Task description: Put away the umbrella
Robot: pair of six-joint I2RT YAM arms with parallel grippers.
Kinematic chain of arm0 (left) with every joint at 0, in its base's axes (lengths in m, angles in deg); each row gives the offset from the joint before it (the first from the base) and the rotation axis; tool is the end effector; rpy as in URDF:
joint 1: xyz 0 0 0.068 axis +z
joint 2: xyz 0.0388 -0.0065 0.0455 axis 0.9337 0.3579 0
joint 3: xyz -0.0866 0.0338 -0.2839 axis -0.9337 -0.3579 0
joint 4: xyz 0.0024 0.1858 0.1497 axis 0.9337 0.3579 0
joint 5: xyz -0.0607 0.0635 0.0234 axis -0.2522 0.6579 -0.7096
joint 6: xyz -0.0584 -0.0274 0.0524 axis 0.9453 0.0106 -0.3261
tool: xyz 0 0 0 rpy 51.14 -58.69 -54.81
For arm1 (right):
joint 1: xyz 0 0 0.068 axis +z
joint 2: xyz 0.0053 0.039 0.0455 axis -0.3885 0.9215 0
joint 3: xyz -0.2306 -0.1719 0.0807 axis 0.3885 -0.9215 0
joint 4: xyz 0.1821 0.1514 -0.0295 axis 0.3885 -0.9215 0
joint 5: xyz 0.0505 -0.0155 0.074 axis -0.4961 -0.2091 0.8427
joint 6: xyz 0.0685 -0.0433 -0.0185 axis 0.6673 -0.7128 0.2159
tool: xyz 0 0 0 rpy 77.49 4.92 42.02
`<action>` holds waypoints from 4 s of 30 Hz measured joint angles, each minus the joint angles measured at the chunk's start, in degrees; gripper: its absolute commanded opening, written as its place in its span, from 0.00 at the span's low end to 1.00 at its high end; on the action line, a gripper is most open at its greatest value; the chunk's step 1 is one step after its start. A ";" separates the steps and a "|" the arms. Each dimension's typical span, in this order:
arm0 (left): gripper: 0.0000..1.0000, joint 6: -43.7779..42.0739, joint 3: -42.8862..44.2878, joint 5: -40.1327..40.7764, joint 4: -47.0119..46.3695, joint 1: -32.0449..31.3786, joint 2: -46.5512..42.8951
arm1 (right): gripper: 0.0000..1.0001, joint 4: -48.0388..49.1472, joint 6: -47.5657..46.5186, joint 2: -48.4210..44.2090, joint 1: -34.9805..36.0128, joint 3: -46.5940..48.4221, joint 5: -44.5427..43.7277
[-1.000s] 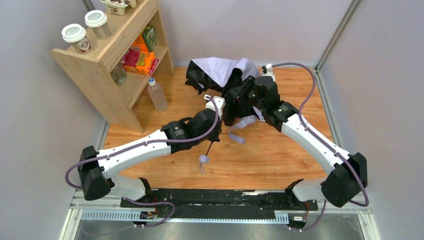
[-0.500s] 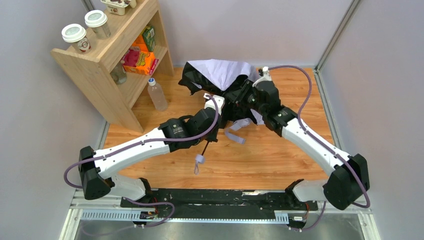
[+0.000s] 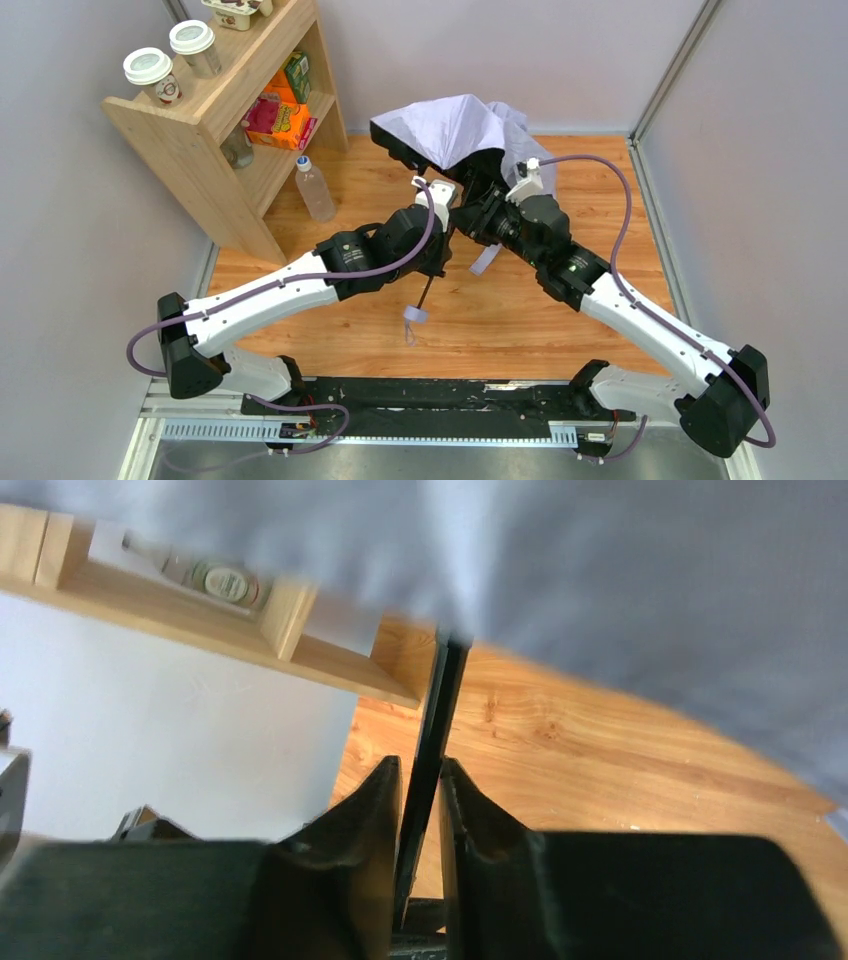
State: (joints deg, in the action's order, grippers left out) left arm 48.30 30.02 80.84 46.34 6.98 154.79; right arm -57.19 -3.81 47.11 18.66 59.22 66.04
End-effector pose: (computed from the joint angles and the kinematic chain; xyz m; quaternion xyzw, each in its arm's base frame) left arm 0.1574 -0.2479 0.3697 0.1555 0.8683 -0.2324 0.4096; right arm 0.1950 0.1719 0.3600 0.0649 0.7773 0.4499 0.4350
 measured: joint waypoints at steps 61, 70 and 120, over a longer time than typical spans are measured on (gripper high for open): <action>0.00 35.63 -26.91 -29.53 -54.90 5.99 -5.92 | 0.00 29.70 20.92 0.61 -21.09 -7.87 12.98; 0.00 33.53 -22.05 -41.64 -42.38 14.40 -5.60 | 0.00 31.36 14.62 -6.67 -7.06 -18.25 6.05; 0.00 14.40 -19.23 -46.86 -15.47 11.52 -8.20 | 0.00 40.37 7.41 -6.19 -1.53 -23.12 -6.82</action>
State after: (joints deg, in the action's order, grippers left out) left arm 62.70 10.79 33.98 30.86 18.50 146.59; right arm -16.82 3.59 40.93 17.13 36.10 59.22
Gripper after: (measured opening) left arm 0.030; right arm 0.235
